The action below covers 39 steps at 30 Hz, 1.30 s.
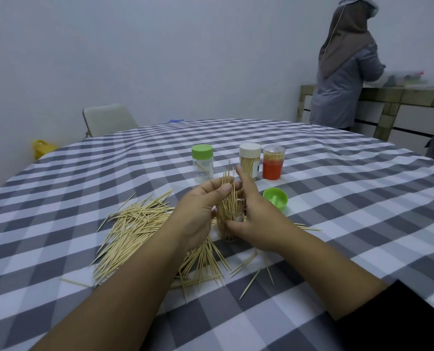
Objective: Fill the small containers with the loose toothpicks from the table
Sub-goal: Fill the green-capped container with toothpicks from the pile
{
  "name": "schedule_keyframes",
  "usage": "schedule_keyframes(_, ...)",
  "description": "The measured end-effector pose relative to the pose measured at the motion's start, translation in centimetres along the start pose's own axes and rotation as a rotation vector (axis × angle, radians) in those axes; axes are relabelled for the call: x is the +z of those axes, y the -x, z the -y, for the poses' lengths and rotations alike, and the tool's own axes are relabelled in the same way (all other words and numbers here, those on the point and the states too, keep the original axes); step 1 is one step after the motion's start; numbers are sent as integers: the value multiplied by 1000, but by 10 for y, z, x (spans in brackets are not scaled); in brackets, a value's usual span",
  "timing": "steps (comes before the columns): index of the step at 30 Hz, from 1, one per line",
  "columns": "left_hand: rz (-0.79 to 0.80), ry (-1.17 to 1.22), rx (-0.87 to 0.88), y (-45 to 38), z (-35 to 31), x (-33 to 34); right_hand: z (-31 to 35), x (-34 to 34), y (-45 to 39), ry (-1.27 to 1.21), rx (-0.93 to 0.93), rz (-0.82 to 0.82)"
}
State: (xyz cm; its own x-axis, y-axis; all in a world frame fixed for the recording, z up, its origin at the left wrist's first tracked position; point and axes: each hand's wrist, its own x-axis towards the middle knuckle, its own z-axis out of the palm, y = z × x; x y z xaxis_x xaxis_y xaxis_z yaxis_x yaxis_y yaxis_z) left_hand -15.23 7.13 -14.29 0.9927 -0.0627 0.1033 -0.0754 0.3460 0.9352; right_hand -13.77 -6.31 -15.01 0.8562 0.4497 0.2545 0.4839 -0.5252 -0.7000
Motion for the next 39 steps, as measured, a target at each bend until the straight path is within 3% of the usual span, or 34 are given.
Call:
schedule_keyframes(11,-52,-201,64,0,-1,-4,-6,-1,-2,4,-52,-15)
schedule_keyframes(20,-189,-410,276,1,-2,-9,-7,0,-2,-50,-16,-22)
schedule_keyframes(27,-107,-389,238,-2,-5,-12,-8,0,-2,-44,-24,-26)
schedule_keyframes(35,-172,-527,203,-1,-1,-15,-6,-17,-2,-12,-76,-185)
schedule_keyframes(39,-93,-562,139,2,-2,-13,-5,-16,-3,26,-75,-161)
